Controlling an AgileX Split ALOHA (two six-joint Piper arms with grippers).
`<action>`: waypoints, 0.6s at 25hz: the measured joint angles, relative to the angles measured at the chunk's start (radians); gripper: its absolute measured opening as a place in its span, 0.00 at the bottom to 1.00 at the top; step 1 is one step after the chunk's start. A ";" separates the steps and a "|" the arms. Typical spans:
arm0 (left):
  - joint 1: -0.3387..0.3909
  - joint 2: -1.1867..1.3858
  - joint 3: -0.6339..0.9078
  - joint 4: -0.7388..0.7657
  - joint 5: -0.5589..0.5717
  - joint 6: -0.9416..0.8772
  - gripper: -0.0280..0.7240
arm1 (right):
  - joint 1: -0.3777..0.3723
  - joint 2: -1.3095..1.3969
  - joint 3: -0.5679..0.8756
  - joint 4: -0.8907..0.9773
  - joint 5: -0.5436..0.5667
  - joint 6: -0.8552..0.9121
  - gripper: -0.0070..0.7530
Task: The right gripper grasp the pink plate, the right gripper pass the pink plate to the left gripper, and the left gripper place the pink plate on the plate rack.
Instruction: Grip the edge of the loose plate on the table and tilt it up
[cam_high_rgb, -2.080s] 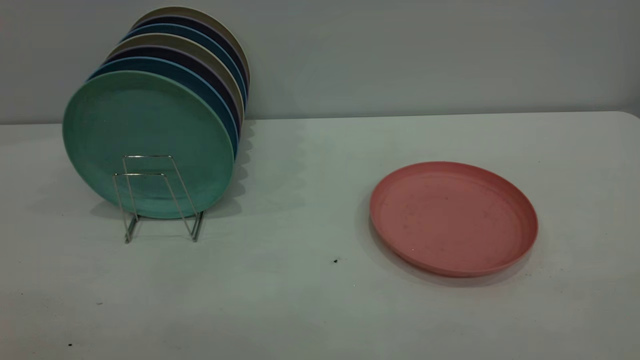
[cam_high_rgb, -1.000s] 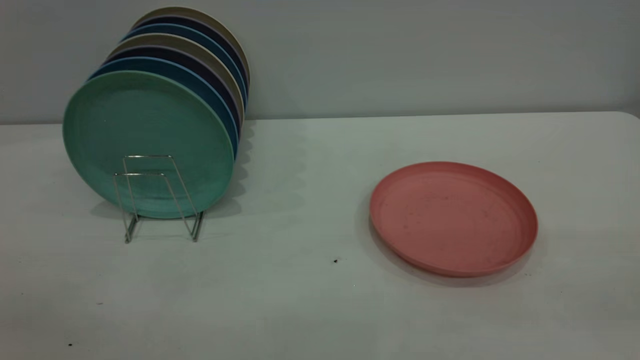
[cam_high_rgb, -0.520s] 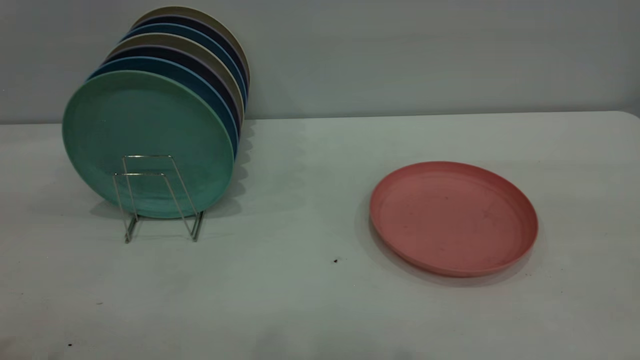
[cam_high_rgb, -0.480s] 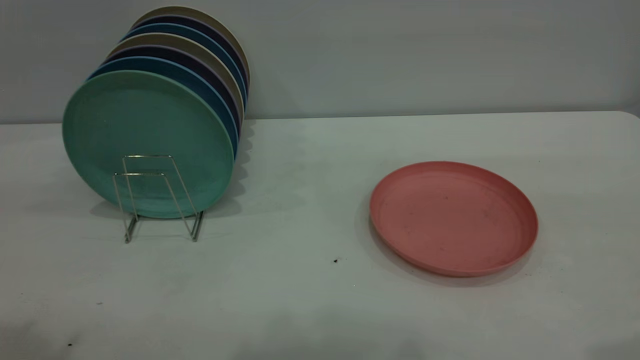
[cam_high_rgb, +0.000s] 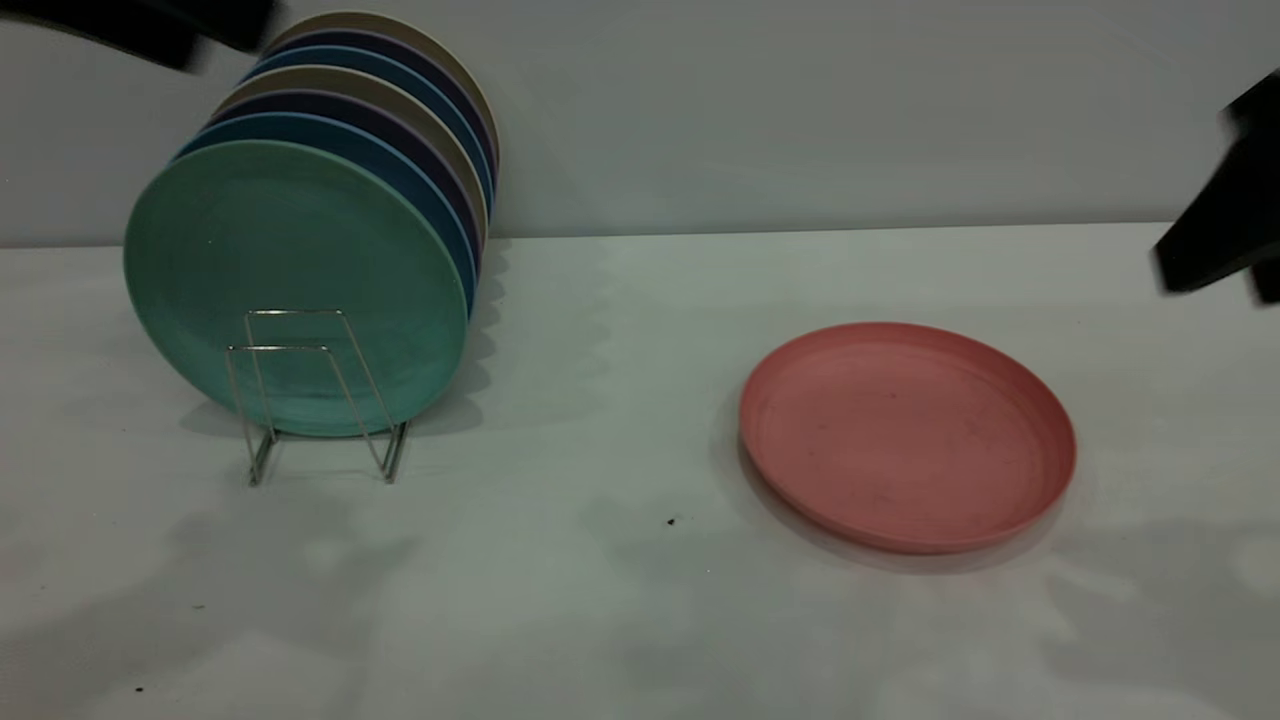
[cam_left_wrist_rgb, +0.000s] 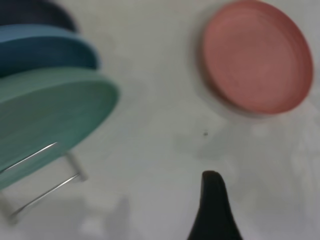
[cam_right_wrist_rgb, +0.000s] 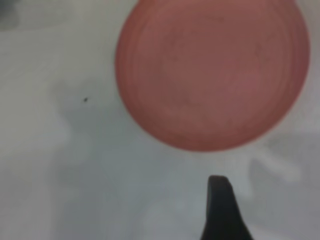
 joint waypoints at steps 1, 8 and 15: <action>-0.018 0.033 -0.014 -0.007 -0.001 0.009 0.79 | 0.000 0.047 -0.007 0.038 -0.012 -0.035 0.67; -0.133 0.231 -0.111 -0.020 -0.017 0.019 0.79 | -0.084 0.368 -0.167 0.204 0.063 -0.147 0.67; -0.198 0.280 -0.119 -0.022 -0.056 0.022 0.79 | -0.203 0.662 -0.385 0.279 0.244 -0.177 0.67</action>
